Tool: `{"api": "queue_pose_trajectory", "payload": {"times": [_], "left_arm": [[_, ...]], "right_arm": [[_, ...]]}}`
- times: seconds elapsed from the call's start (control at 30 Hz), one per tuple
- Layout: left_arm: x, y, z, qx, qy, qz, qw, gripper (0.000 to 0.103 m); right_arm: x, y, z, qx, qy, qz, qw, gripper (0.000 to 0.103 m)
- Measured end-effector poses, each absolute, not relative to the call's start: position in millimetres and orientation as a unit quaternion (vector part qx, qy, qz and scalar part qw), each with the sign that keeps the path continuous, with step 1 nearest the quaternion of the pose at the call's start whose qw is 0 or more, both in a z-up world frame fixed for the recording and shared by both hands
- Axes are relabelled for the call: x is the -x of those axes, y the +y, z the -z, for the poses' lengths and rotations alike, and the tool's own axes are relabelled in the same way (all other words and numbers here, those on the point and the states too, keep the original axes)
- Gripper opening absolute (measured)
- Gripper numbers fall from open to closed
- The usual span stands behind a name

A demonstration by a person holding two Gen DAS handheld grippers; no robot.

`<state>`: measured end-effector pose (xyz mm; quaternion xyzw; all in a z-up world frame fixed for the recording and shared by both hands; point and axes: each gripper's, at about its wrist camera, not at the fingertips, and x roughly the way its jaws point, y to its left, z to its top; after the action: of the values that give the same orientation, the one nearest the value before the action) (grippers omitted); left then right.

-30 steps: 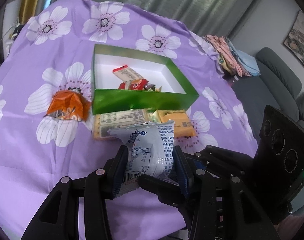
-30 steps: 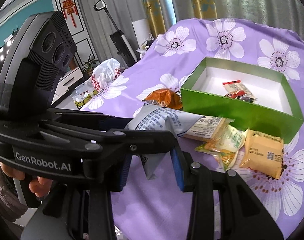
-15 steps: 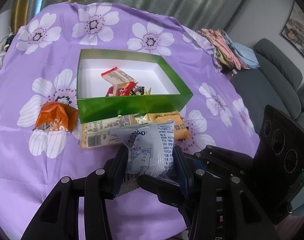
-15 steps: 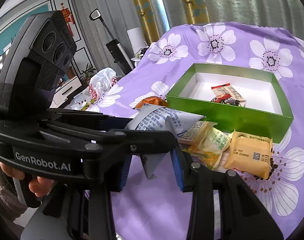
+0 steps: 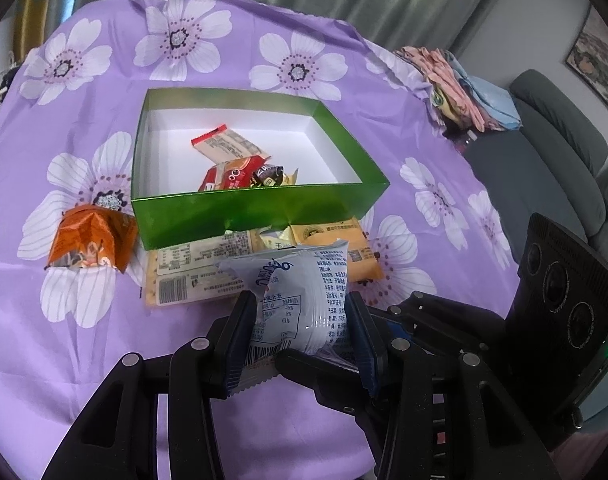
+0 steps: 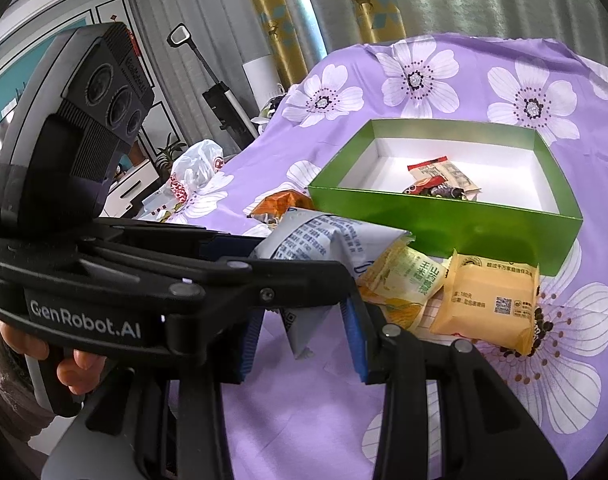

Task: Organize snacks
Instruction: 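Carry the white bag over the green box and lower it in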

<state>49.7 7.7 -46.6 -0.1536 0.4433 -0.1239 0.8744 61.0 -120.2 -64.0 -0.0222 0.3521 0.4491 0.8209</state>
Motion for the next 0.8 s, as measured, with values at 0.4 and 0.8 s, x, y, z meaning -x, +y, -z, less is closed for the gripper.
{"api": "queue_pose_trajectory", "payload": {"times": [0.4, 0.8], "left_arm": [[-87, 14, 29, 0.133, 0.416, 0.131, 0.89, 0.046], [-150, 46, 21, 0.148, 0.396, 0.123, 0.898, 0.046]], "right_arm": [[-91, -114, 53, 0.023, 0.33, -0.438, 0.836, 0.038], [-151, -84, 37, 0.042, 0.302, -0.422, 0.854, 0.039]]}}
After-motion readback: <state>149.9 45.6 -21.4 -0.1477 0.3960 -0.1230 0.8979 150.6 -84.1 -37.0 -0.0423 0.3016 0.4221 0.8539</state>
